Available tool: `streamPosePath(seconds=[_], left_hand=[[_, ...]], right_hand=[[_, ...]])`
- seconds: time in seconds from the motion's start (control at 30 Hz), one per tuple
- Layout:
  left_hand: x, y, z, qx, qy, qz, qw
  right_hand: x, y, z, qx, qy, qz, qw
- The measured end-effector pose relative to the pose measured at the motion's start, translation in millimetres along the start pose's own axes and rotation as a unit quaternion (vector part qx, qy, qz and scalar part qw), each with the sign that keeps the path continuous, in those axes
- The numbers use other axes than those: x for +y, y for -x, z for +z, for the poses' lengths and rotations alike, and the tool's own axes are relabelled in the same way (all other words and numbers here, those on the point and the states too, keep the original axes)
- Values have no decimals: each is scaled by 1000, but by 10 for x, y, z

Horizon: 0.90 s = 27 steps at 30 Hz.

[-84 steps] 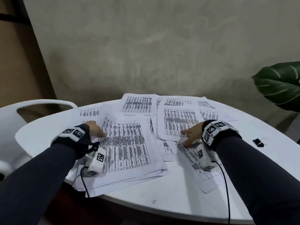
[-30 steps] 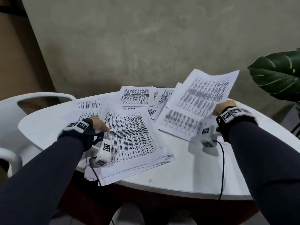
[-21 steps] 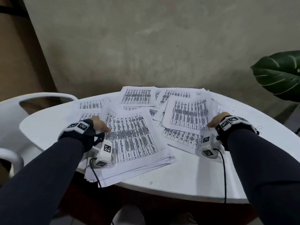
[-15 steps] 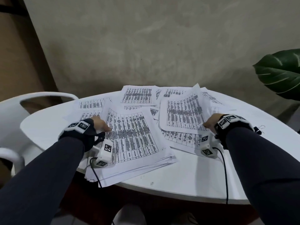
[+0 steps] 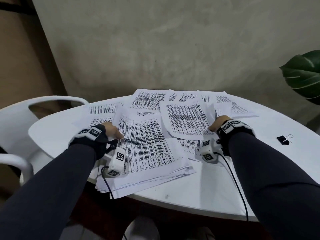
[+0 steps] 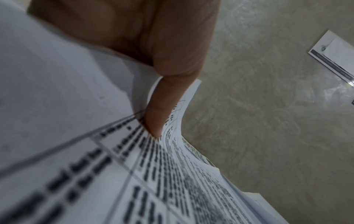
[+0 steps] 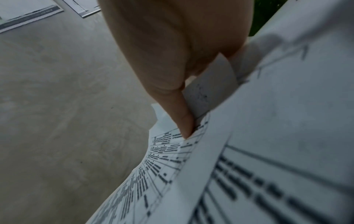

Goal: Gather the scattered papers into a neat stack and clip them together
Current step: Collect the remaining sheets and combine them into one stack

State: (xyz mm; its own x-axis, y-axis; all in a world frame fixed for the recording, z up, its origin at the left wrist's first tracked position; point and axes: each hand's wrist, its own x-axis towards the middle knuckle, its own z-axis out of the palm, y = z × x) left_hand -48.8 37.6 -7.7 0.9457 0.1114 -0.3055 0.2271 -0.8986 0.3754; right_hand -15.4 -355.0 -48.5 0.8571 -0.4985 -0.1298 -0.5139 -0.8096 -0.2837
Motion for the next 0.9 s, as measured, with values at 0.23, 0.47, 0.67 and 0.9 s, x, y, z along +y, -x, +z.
streamPosePath(seconds=[0.23, 0.47, 0.67, 0.9], left_hand=[[47, 129, -9, 13, -23, 2, 1000], [34, 118, -13, 2, -11, 5, 1000], [-15, 97, -33, -1, -4, 4, 1000], [-2, 144, -50, -6, -16, 7, 1000]], right_hand=[[-144, 371, -209, 10, -163, 24, 986], [-28, 503, -354, 8, -172, 89, 981], [38, 553, -409, 26, -55, 43, 997], [-7, 614, -465, 151, -68, 22, 986]])
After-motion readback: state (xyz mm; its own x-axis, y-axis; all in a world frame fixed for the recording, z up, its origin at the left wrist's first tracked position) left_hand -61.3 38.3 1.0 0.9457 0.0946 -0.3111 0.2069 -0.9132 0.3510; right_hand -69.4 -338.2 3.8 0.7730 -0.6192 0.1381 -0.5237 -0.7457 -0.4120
